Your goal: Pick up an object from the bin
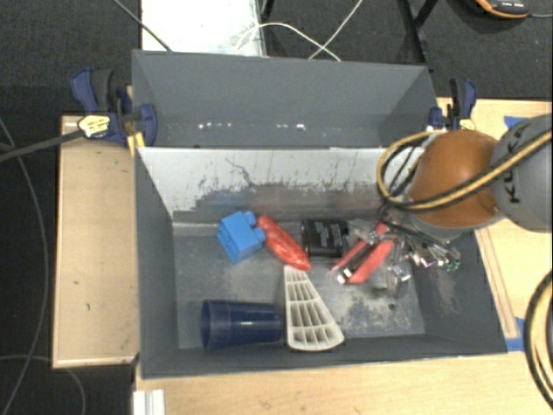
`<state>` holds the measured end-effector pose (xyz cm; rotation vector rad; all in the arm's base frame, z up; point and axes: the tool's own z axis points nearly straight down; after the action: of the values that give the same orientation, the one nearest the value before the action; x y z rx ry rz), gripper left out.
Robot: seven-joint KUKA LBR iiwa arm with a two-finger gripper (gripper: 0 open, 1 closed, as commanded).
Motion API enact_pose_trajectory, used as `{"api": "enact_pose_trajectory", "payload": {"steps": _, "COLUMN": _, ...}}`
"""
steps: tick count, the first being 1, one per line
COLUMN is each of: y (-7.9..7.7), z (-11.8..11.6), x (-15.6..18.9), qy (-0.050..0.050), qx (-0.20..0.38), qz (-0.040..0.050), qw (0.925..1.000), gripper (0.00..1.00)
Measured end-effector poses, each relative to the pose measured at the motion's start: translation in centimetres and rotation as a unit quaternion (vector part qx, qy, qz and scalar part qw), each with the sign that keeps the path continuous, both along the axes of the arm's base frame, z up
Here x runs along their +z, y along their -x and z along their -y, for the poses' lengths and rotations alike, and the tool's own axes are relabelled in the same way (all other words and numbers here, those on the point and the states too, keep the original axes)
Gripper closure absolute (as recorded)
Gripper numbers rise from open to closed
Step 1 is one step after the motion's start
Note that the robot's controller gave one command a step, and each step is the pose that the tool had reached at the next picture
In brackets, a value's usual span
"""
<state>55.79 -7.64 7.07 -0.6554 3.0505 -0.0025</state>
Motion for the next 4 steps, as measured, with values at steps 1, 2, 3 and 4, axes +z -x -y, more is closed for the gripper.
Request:
{"api": "enact_pose_trajectory", "payload": {"steps": 1, "y": -0.4, "z": -0.2, "x": 0.2, "qy": 0.001, "qx": 0.052, "qz": -0.0004, "qw": 0.9986, "gripper": 1.00}}
{"api": "enact_pose_trajectory", "payload": {"steps": 2, "y": -0.4, "z": -0.2, "x": 0.2, "qy": 0.001, "qx": 0.052, "qz": -0.0004, "qw": 0.9987, "gripper": 1.00}}
{"api": "enact_pose_trajectory", "payload": {"steps": 3, "y": -0.1, "z": -0.3, "x": 2.5, "qy": -0.001, "qx": 0.051, "qz": -0.0057, "qw": 0.9987, "gripper": 1.00}}
{"api": "enact_pose_trajectory", "payload": {"steps": 4, "y": -0.3, "z": -0.2, "x": 5.6, "qy": 0.000, "qx": 0.050, "qz": -0.0026, "qw": 0.9987, "gripper": 1.00}}
